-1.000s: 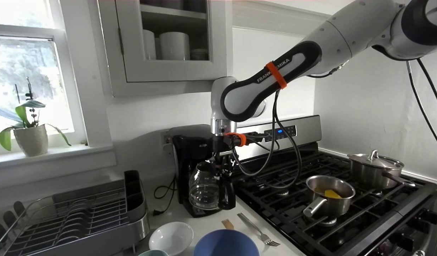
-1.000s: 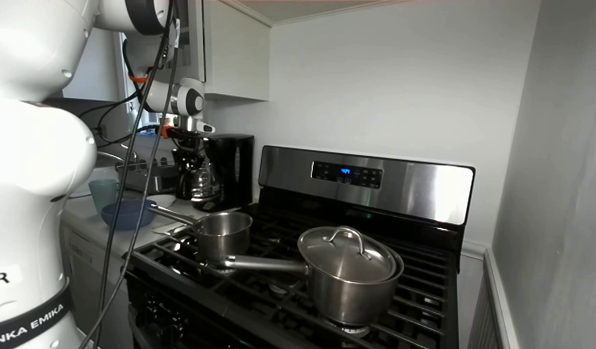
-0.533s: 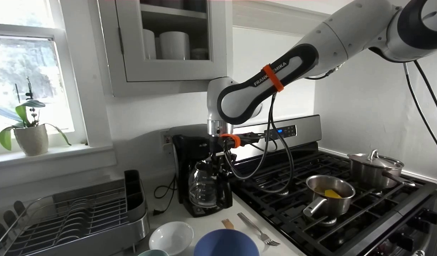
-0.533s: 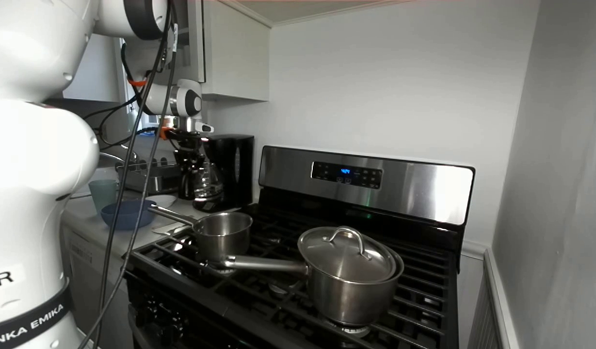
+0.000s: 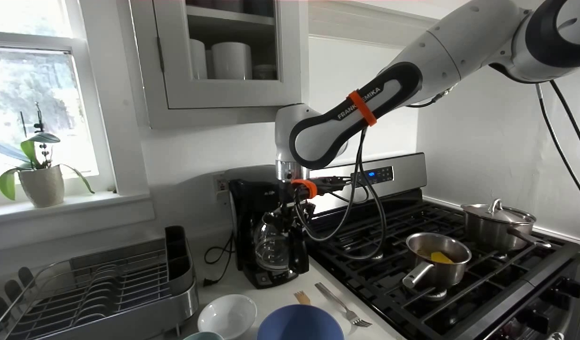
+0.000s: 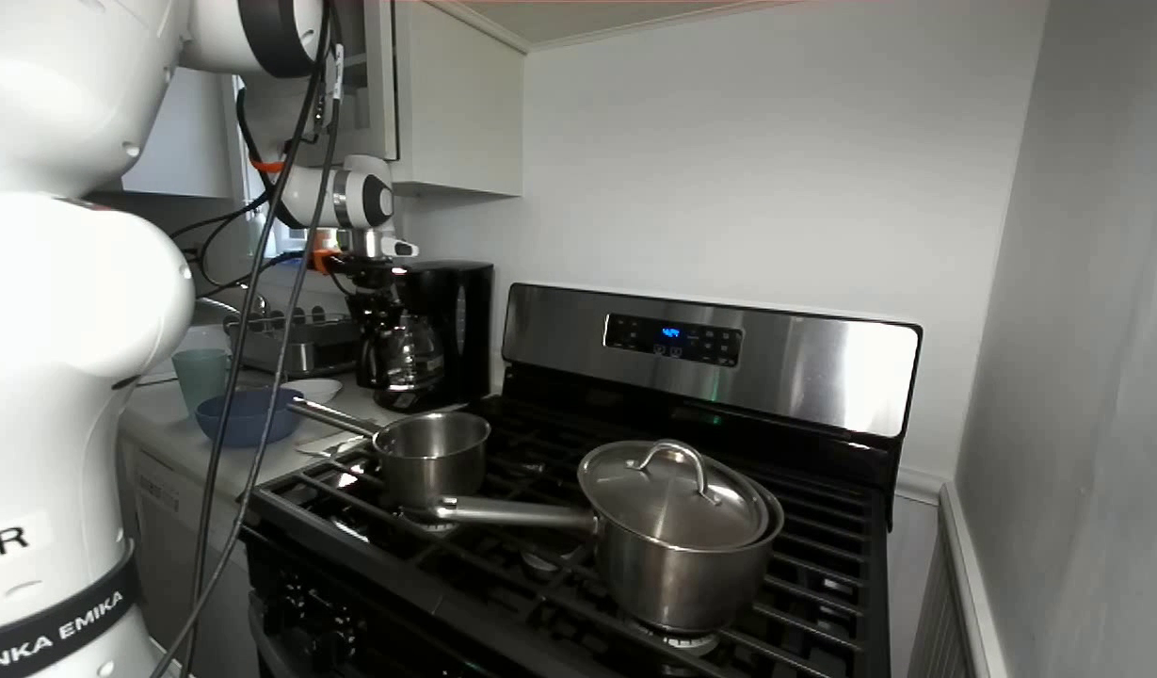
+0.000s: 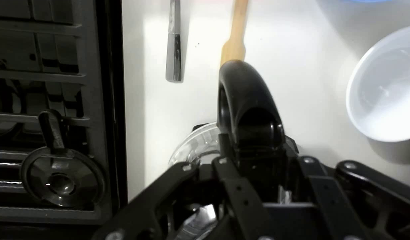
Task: Put the clear kettle on the drip tray of the coffee machine
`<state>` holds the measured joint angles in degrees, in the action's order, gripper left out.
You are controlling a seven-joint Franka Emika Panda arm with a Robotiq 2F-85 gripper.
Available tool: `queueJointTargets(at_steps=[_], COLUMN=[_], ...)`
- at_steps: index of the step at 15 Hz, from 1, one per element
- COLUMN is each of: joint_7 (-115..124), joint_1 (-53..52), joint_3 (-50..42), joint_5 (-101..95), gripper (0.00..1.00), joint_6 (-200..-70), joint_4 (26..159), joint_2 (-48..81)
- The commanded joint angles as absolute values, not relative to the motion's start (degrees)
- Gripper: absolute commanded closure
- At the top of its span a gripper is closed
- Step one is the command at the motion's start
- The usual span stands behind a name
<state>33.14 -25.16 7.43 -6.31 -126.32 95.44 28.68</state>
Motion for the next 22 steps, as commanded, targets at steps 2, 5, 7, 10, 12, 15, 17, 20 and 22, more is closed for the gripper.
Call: queueJointTargets(at_steps=[2, 5, 7, 10, 12, 15, 17, 20, 22], joint_7=[34.1, 34.0, 34.3, 34.9, 35.3, 35.7, 36.1, 36.5, 37.0], joint_1=[-24.8, -24.7, -24.9, -25.0, -25.1, -25.3, -25.5, -25.8, -26.0], joint_3=[6.1, 6.0, 5.7, 5.5, 5.3, 5.1, 4.8, 4.4, 3.9], joint_5=[-7.0, -7.2, -7.6, -7.7, -8.0, -8.3, -8.8, -9.5, -10.1], gripper=[0.92, 0.92, 0.92, 0.55, 0.36, 0.14, 0.02, 0.0, 0.0], joint_6=[-125.7, -126.7, -127.6, -128.3, -129.0, -130.4, -131.8, -134.5, -135.7], joint_4=[88.7, 88.6, 88.6, 88.9, 89.1, 89.4, 89.7, 90.1, 90.4], joint_2=[32.9, 33.5, 33.8, 33.7, 33.7, 33.6, 33.5, 33.7, 34.0])
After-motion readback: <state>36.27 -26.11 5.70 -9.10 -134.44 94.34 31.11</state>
